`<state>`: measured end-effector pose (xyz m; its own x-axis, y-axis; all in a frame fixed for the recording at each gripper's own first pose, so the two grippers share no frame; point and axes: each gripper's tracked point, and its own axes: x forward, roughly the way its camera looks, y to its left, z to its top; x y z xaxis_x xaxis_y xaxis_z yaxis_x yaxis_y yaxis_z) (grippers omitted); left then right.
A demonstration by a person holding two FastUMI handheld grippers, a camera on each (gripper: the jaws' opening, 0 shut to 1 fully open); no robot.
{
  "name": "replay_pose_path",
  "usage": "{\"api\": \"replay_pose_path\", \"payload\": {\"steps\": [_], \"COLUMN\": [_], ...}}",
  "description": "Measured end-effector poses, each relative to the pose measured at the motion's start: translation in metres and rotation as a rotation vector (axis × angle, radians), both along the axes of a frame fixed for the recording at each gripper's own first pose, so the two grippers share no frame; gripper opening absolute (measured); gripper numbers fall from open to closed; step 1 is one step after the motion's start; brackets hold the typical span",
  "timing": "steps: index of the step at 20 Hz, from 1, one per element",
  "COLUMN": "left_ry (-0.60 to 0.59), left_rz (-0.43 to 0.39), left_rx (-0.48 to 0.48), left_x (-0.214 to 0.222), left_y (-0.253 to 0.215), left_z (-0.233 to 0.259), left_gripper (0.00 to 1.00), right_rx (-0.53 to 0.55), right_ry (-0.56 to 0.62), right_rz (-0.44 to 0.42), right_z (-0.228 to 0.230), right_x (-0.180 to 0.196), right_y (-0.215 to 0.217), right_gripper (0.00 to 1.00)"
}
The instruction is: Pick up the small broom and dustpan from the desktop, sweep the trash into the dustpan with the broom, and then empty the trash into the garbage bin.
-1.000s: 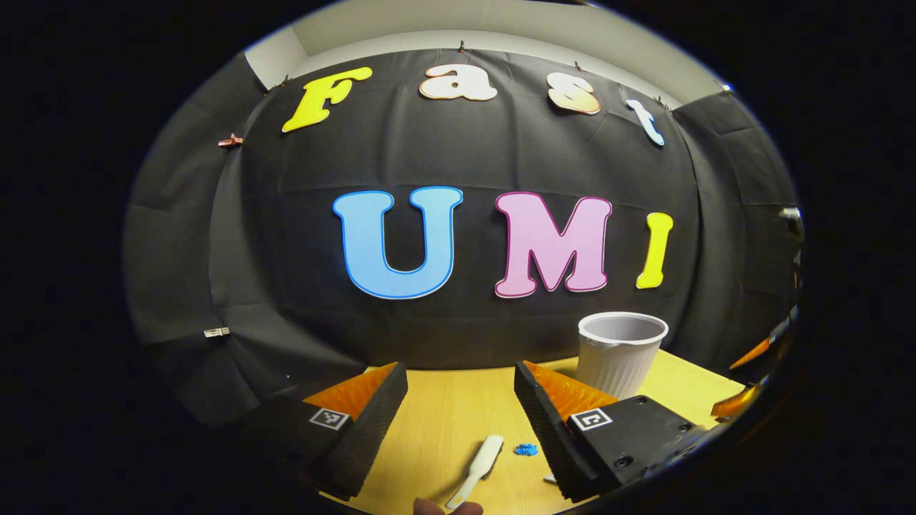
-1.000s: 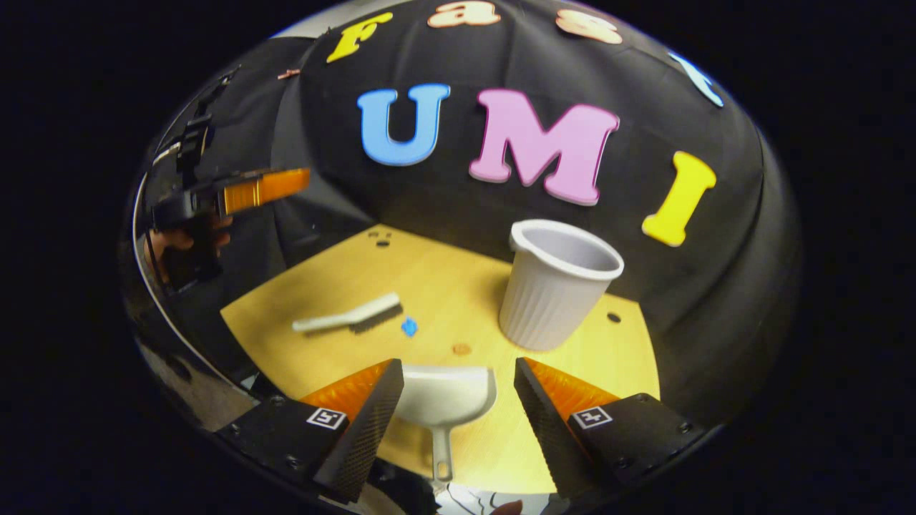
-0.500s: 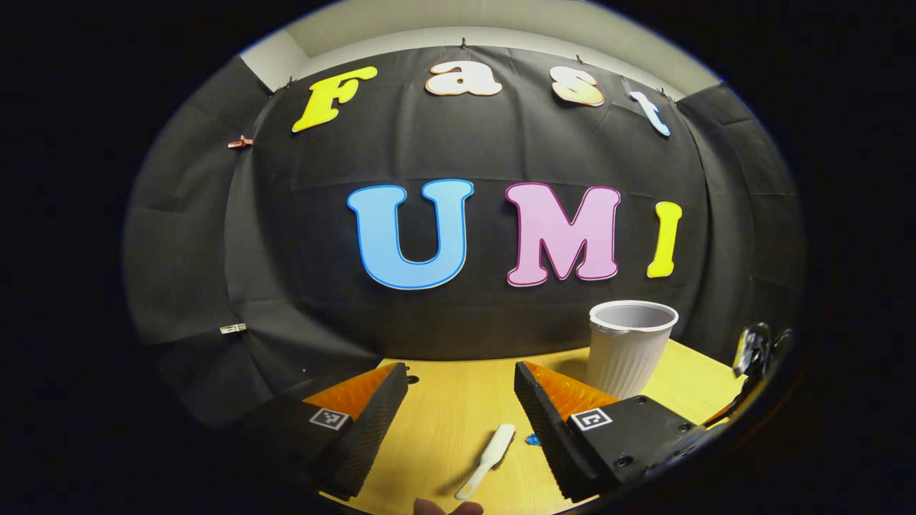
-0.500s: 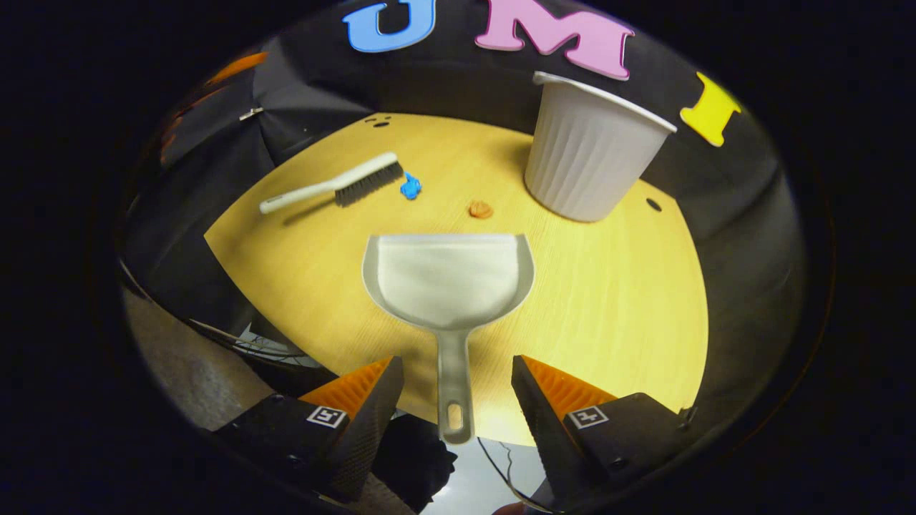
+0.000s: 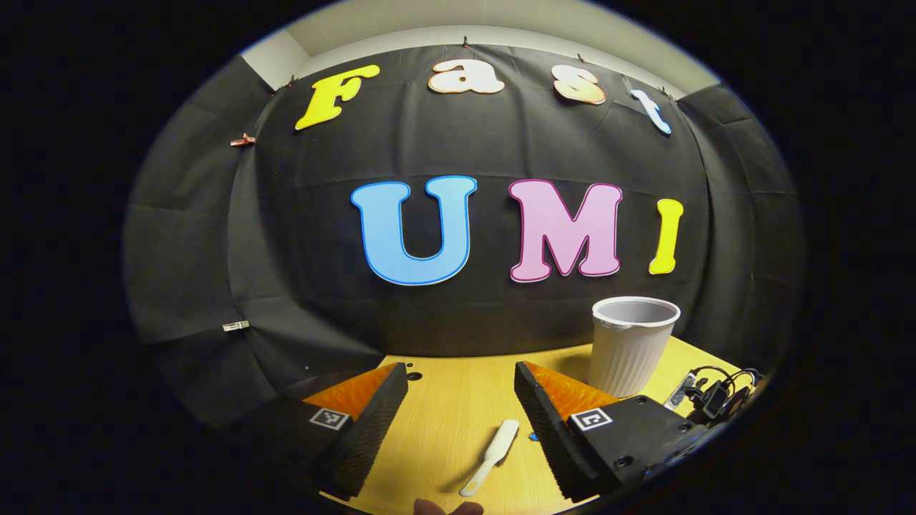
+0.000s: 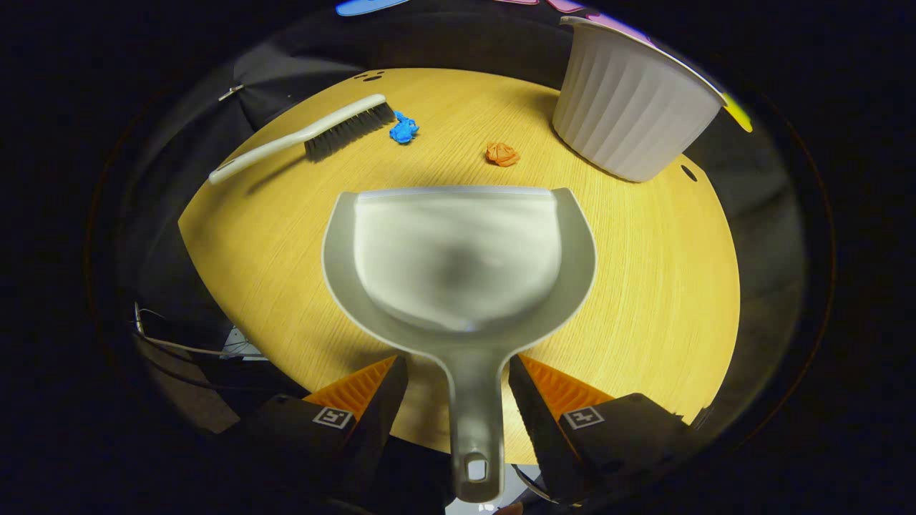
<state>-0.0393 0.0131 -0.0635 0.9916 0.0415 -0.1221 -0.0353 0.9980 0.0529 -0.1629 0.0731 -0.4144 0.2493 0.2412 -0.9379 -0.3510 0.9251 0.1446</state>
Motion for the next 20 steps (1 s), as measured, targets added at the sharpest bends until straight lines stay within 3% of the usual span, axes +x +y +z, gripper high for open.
{"api": "replay_pose_path", "payload": {"steps": [3, 7, 8, 11, 15, 20], "left_ry": [0.008, 0.021, 0.024, 0.027, 0.057, 0.169], "left_rz": [0.003, 0.007, 0.007, 0.006, 0.009, -0.027], "left_rx": [-0.004, -0.016, -0.02, -0.034, -0.048, -0.101], "left_x": [0.0, 0.004, 0.006, 0.01, 0.019, 0.027], "left_y": [0.007, 0.016, 0.018, 0.024, 0.029, 0.019], "left_z": [-0.005, -0.013, -0.014, -0.02, -0.033, -0.07], "left_gripper": [0.96, 0.96, 0.96, 0.96, 0.96, 0.96], "right_rx": [-0.003, 0.015, 0.013, 0.005, 0.008, 0.04], "right_ry": [0.034, 0.06, 0.068, 0.076, 0.045, -0.021], "right_rz": [-0.017, -0.063, -0.073, -0.077, -0.049, -0.043], "right_z": [-0.007, -0.019, -0.011, -0.013, -0.006, 0.017], "right_x": [0.005, 0.011, 0.01, 0.011, 0.013, 0.025], "right_y": [0.002, 0.007, 0.005, 0.005, 0.001, -0.01], "right_gripper": [0.88, 0.74, 0.6, 0.34, 0.4, 0.36]}}
